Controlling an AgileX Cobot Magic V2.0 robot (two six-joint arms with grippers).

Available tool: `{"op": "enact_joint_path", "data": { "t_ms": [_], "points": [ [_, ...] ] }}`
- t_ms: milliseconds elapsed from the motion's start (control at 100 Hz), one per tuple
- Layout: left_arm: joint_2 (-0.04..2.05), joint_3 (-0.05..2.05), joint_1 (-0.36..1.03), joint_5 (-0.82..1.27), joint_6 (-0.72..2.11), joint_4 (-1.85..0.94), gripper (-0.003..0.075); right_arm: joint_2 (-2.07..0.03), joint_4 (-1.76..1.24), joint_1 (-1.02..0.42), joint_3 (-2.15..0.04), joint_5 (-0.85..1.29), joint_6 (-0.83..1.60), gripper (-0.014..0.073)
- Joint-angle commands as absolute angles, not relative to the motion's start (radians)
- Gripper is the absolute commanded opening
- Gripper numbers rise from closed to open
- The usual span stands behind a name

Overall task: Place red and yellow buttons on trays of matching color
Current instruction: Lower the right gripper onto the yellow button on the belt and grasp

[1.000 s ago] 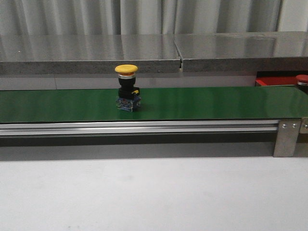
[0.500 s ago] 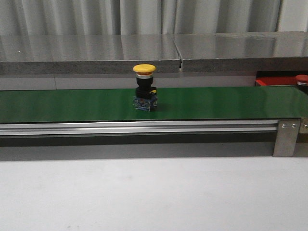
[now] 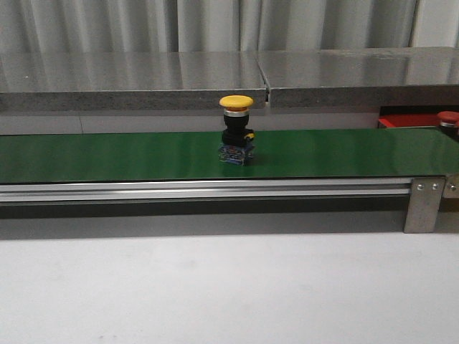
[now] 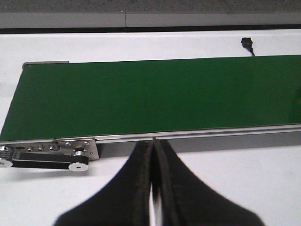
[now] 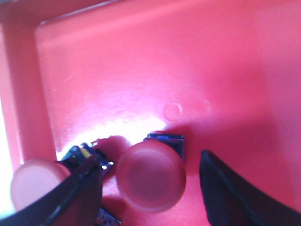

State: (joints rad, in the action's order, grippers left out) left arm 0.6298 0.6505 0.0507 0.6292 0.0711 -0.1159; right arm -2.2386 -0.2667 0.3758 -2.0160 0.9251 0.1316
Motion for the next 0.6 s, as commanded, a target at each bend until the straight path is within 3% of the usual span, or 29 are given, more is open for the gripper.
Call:
{"op": "enact_joint_path", "data": {
  "t_ms": [0, 350, 590],
  "points": [
    [0.63, 0.678, 0.058, 0.562, 0.071, -0.131, -0.0019, -2.129, -0.279, 0.382, -2.048, 0.898, 0.15, 0.0464],
    [0.63, 0.678, 0.058, 0.562, 0.071, -0.131, -0.0019, -1.991, -0.271, 0.338, -2.033, 0.95, 0.2, 0.0464],
    [0.63, 0.678, 0.058, 0.562, 0.071, -0.131, -0.002, -1.852, -0.24, 0.269, -1.877, 0.906, 0.202, 0.0464]
  ]
}}
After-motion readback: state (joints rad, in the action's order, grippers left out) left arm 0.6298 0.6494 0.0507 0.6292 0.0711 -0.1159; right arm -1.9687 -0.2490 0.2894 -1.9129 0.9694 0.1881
